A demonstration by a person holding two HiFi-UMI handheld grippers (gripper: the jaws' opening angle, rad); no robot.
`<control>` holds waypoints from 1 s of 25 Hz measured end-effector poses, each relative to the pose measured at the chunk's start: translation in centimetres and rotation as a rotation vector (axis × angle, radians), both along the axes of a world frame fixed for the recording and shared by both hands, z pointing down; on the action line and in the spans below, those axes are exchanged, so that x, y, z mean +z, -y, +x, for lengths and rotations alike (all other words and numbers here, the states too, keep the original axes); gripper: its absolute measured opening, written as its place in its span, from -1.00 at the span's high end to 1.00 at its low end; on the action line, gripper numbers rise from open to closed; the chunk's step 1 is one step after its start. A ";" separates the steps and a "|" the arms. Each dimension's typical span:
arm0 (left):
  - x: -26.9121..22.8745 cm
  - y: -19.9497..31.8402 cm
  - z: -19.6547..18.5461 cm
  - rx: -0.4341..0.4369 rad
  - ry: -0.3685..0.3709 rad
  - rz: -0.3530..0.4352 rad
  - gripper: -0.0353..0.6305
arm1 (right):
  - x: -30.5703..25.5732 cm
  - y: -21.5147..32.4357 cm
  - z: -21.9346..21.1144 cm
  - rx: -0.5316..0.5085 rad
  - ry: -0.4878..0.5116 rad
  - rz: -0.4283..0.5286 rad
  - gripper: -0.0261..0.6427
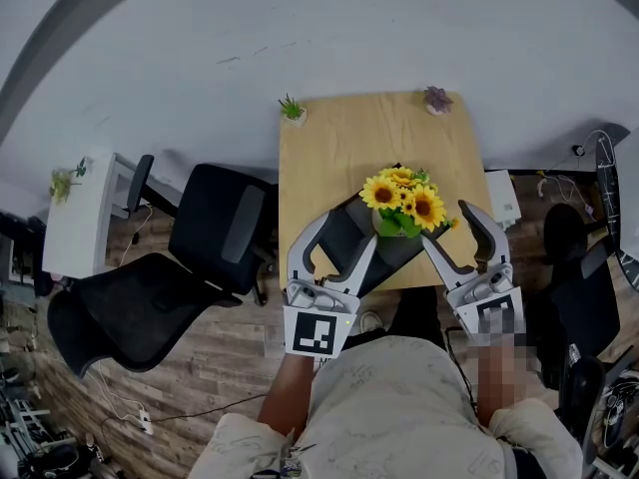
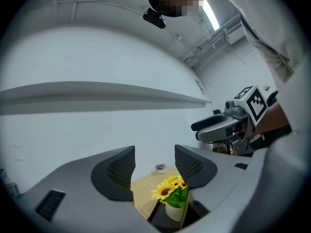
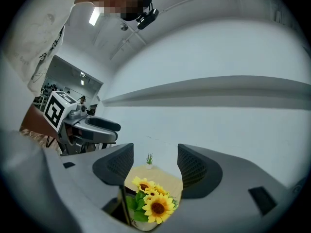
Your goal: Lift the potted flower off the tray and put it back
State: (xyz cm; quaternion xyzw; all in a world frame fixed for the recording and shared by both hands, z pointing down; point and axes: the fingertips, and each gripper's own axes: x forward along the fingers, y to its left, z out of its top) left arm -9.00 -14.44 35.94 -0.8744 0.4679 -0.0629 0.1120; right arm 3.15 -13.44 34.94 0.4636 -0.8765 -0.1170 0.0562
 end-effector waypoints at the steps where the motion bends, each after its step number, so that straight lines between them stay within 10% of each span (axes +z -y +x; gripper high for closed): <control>1: 0.1 0.0 0.1 0.001 -0.004 -0.006 0.11 | 0.0 0.0 0.0 0.001 0.004 0.001 0.03; 25: 0.5 -0.6 0.8 0.013 -0.017 -0.025 0.86 | 0.1 -0.3 0.9 0.049 0.023 0.000 0.87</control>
